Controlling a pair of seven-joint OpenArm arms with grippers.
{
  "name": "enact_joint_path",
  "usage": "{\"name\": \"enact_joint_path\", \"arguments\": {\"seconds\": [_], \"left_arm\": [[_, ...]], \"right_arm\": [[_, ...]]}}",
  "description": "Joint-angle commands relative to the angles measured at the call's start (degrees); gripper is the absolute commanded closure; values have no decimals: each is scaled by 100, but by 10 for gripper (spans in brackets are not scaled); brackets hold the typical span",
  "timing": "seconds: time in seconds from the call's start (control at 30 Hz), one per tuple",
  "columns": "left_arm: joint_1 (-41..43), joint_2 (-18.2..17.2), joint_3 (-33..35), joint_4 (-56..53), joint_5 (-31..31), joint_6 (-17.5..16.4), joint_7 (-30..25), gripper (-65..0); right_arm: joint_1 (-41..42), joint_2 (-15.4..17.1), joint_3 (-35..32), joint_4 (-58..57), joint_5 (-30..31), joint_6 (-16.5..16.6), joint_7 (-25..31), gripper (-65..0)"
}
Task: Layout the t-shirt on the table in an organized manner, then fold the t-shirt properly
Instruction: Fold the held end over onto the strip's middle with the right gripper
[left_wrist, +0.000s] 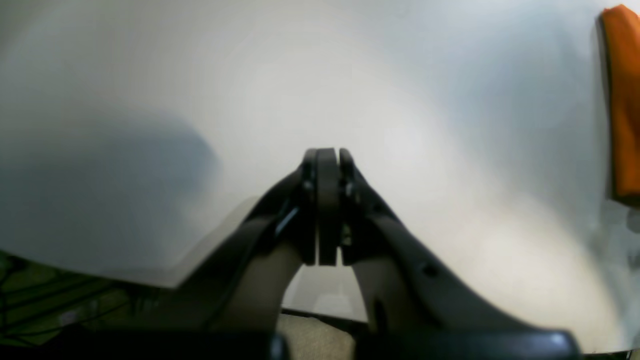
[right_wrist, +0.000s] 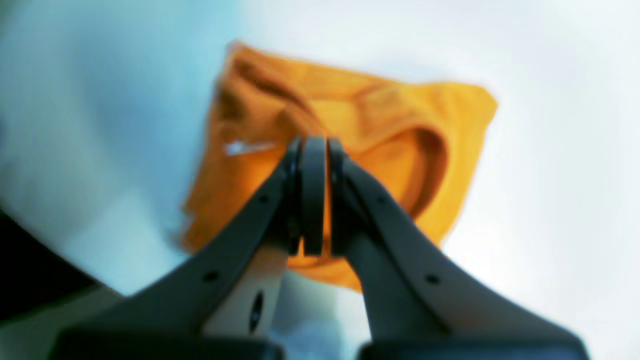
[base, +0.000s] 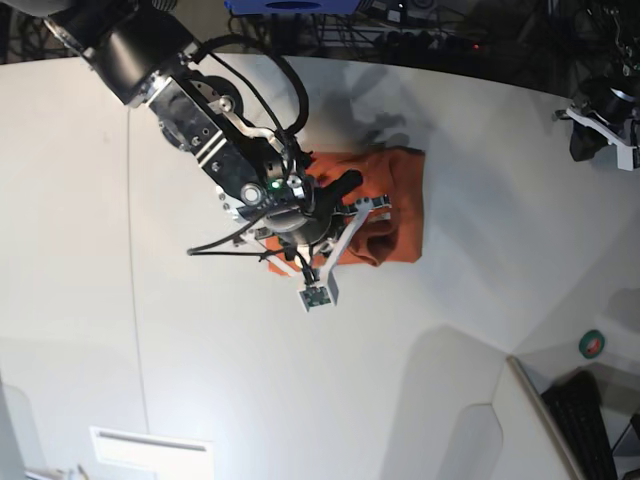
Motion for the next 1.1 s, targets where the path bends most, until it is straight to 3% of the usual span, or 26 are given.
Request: {"name": "enact_joint_path", "arguments": {"seconds": [0.0, 0.27, 0.53, 0.63, 0.7, 0.87, 0.97, 1.07], "left_arm": [[19, -108, -28, 84, -74, -33, -131, 0], [19, -2, -45, 84, -74, -33, -131, 0], [19, -2, -54, 84, -74, -33, -131, 0], [11, -2, -54, 84, -74, -33, -131, 0], [11, -11, -54, 84, -74, -33, -131, 0], [11, -11, -63, 84, -74, -33, -131, 0], [11, -11, -63, 84, -74, -33, -131, 0], [-69, 6, -28, 84, -74, -33, -131, 0]], "right_arm": [[210, -147, -44, -55, -16, 3, 111, 0], [729, -903, -282, -1444, -16, 12, 428, 0], [1415, -1009, -1609, -2244, 10, 47, 1623, 0], [1476, -982, -1847, -1971, 10, 513, 1975, 0], [1450, -859, -1776, -1514, 2, 592, 1852, 0], [1195, -648, -1161, -819, -25, 584, 419, 0], [1116, -657, -1020, -1189, -25, 584, 401, 0], [1160, -692, -1020, -1857, -25, 584, 735, 0]]}}
